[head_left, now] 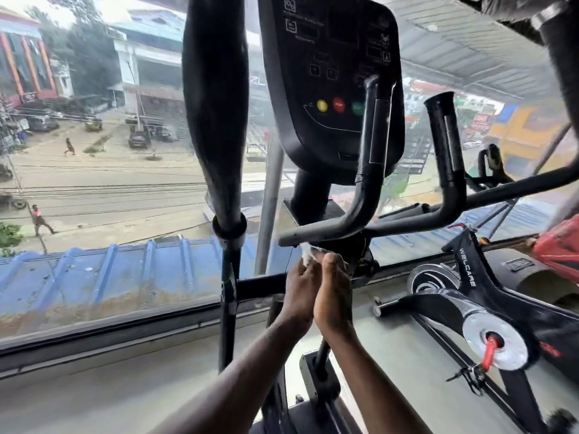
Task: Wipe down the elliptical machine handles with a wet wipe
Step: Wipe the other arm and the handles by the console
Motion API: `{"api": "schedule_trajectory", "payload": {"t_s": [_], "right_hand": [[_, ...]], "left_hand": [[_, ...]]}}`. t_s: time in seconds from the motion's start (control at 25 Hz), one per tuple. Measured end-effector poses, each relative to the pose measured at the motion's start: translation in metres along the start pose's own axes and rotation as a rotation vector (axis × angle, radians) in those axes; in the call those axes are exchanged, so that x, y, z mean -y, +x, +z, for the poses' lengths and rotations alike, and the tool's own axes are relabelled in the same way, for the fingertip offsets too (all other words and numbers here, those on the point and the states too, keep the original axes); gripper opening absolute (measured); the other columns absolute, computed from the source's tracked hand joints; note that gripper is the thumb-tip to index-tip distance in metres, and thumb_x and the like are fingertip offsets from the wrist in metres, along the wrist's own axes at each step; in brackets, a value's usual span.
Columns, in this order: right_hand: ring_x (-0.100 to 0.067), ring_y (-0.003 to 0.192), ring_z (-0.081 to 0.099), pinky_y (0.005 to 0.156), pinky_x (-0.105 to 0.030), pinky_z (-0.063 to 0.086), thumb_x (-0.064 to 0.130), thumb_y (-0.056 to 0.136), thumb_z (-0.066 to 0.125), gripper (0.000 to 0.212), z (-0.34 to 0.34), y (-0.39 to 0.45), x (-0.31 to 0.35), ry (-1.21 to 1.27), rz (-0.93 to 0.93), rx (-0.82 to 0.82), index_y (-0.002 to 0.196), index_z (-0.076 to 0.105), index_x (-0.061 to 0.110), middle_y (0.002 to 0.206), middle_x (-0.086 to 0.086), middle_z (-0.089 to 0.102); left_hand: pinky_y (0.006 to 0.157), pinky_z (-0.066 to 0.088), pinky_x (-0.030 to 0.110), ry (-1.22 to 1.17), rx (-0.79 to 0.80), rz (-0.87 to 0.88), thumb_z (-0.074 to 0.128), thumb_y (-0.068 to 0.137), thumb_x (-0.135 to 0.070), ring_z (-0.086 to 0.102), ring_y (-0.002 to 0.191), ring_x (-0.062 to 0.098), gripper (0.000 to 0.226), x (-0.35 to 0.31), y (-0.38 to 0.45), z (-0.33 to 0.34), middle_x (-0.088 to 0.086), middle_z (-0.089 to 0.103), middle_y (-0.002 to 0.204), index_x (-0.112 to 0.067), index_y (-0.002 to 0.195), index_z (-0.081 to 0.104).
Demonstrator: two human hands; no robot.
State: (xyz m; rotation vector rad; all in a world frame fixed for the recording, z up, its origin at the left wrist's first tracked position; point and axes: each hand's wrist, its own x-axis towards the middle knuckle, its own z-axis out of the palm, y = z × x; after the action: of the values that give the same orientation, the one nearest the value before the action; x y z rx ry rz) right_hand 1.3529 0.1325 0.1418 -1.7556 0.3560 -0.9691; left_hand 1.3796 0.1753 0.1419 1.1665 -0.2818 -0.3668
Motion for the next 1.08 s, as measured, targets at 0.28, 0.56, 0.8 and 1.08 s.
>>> {"api": "schedule_trajectory", "payload": {"t_s": [0.28, 0.56, 0.8, 1.08], "right_hand": [[-0.006, 0.079, 0.06, 0.077, -0.027, 0.047, 0.032, 0.077, 0.073, 0.032, -0.03, 0.061, 0.065, 0.351, -0.024, -0.156, 0.098, 0.051, 0.023, 0.087, 0.005, 0.061], [0.003, 0.057, 0.049, 0.06, -0.016, 0.042, 0.038, 0.087, 0.057, 0.015, -0.021, 0.09, 0.061, 0.319, -0.095, -0.173, 0.082, 0.053, 0.024, 0.059, 0.019, 0.054], [0.005, 0.052, 0.048, 0.056, -0.01, 0.04, 0.019, 0.072, 0.061, 0.02, -0.007, 0.093, 0.057, 0.203, -0.278, -0.344, 0.089, 0.055, 0.01, 0.066, 0.008, 0.051], [-0.024, 0.056, 0.051, 0.058, -0.038, 0.046, 0.012, 0.071, 0.06, 0.02, -0.008, 0.101, 0.035, 0.283, -0.25, -0.286, 0.088, 0.054, 0.005, 0.066, -0.013, 0.054]], "left_hand": [[0.105, 0.042, 0.034, 0.347, 0.064, 0.515, 0.043, 0.086, -0.011, 0.054, 0.119, 0.01, 0.044, -0.06, 0.015, 0.025, -0.002, 0.061, 0.125, -0.018, 0.125, 0.063], [0.088, 0.046, 0.044, 0.52, -0.082, 0.779, 0.026, 0.097, -0.03, 0.062, 0.094, 0.018, 0.046, -0.038, 0.049, 0.041, 0.0, 0.072, 0.099, -0.015, 0.101, 0.07], [0.081, 0.044, 0.032, 0.575, -0.143, 0.295, 0.029, 0.094, -0.03, 0.062, 0.099, 0.031, 0.047, -0.006, 0.121, -0.029, 0.011, 0.072, 0.099, -0.013, 0.094, 0.073], [0.08, 0.04, 0.035, 0.432, -0.1, 0.84, 0.03, 0.099, -0.025, 0.051, 0.08, 0.016, 0.034, -0.021, 0.053, 0.032, -0.01, 0.055, 0.08, -0.017, 0.081, 0.057]]}}
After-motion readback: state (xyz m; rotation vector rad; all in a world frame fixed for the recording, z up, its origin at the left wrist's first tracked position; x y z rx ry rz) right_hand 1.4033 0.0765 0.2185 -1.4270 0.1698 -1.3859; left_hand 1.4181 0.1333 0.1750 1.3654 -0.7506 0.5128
